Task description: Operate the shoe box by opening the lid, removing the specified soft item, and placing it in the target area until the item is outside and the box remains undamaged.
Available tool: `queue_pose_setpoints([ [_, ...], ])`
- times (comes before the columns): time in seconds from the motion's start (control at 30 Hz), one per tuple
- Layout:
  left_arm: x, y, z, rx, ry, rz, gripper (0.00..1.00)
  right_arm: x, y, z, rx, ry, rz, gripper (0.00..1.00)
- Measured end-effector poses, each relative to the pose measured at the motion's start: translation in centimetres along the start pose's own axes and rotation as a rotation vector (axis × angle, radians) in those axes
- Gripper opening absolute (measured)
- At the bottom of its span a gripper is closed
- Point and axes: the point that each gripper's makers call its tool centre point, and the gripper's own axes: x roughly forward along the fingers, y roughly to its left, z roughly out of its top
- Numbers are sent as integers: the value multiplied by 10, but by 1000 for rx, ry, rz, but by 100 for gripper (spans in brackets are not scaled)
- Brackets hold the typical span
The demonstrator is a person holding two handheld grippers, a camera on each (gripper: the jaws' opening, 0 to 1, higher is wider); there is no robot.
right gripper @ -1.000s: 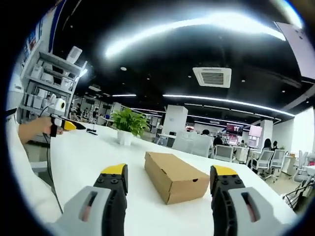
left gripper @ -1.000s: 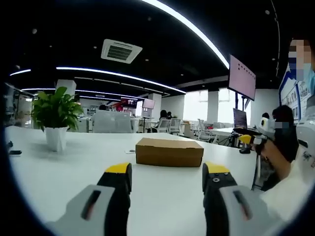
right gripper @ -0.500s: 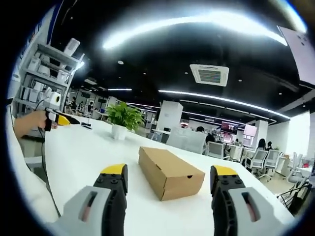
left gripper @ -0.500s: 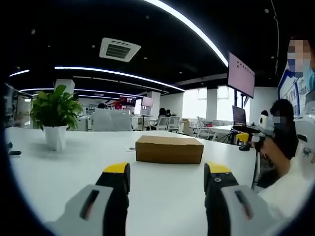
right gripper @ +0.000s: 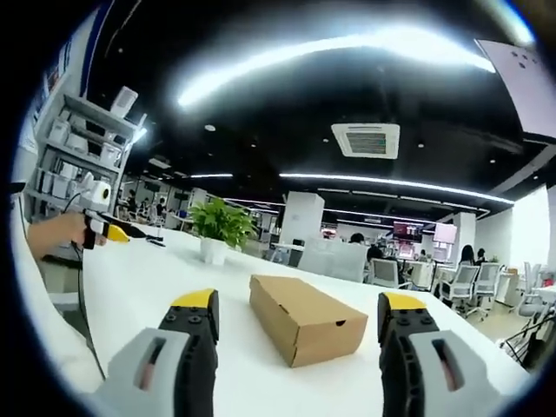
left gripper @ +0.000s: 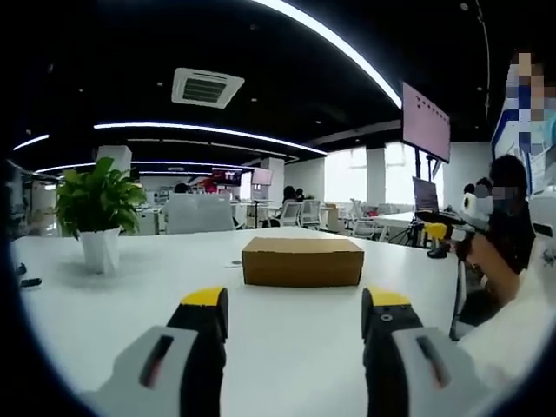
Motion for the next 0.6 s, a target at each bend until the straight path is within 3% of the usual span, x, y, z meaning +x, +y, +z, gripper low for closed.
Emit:
queue_pose_setpoints([
  [0.1, 3, -5, 4, -32, -26, -18, 64, -1, 1, 0, -19, 2, 6, 75],
  [0.17, 6, -10, 1, -17, -13, -33, 64, -1, -1, 0, -50, 9, -9, 72],
  [0.23, 6, -11, 0, 25, 2, -29, 65, -3, -6, 9, -143, -41, -37, 61],
  [0.3, 5, -8, 0, 65, 9, -29, 65, -4, -9, 12, -146, -62, -66, 54],
  [0.37, 5, -6, 1, 82, 7, -35, 66, -2, -9, 0, -62, -2, -60, 57],
  [0.5, 10, 3, 6, 46, -16, -56, 67, 6, -6, -4, -54, -7, -36, 61],
  [0.6, 17, 9, 8, 28, -12, -58, 68, 12, -5, -1, -2, 22, -36, 69],
])
